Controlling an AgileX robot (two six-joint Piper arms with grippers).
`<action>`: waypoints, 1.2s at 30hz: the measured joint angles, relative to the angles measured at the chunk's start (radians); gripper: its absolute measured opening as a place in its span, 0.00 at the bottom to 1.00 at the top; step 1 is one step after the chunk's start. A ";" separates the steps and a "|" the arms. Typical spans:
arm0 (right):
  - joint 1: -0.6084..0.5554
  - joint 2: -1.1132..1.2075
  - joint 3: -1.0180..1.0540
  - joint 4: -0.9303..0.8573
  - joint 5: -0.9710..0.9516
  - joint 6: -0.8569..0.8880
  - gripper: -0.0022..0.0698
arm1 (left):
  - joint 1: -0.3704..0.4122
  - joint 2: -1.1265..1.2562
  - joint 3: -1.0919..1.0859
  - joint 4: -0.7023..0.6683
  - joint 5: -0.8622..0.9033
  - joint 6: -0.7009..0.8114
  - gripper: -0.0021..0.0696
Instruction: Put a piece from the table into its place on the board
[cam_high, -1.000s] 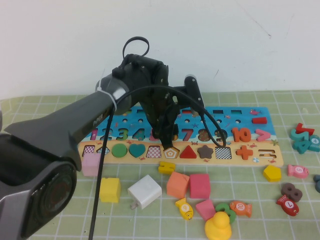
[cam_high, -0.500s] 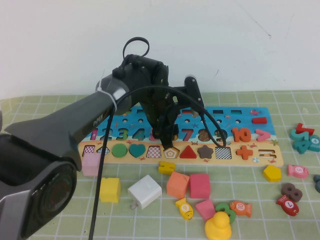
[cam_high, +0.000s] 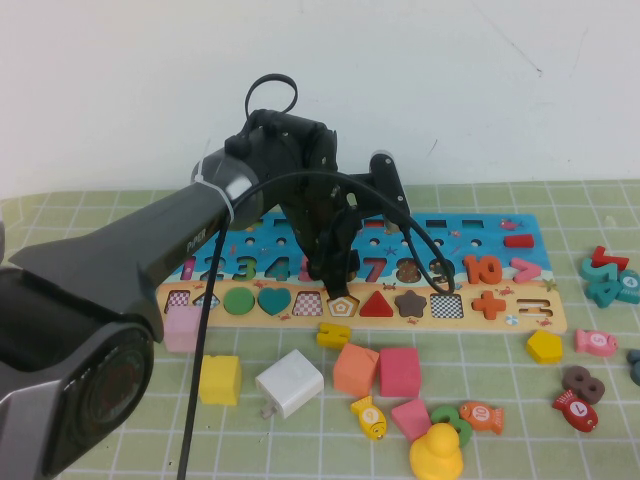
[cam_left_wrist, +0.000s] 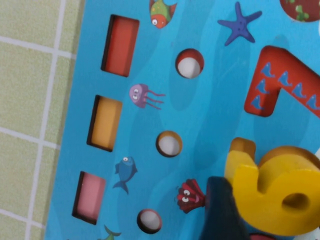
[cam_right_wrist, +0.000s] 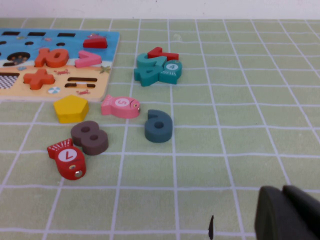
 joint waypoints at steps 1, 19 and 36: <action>0.000 0.000 0.000 0.000 0.000 0.000 0.03 | 0.000 0.000 0.000 0.000 0.000 0.000 0.55; 0.000 0.000 0.000 0.000 0.000 0.000 0.03 | 0.000 -0.002 -0.084 -0.006 0.081 0.000 0.67; 0.000 0.000 0.000 0.000 0.000 0.000 0.03 | 0.000 -0.166 -0.224 -0.006 0.326 -0.247 0.04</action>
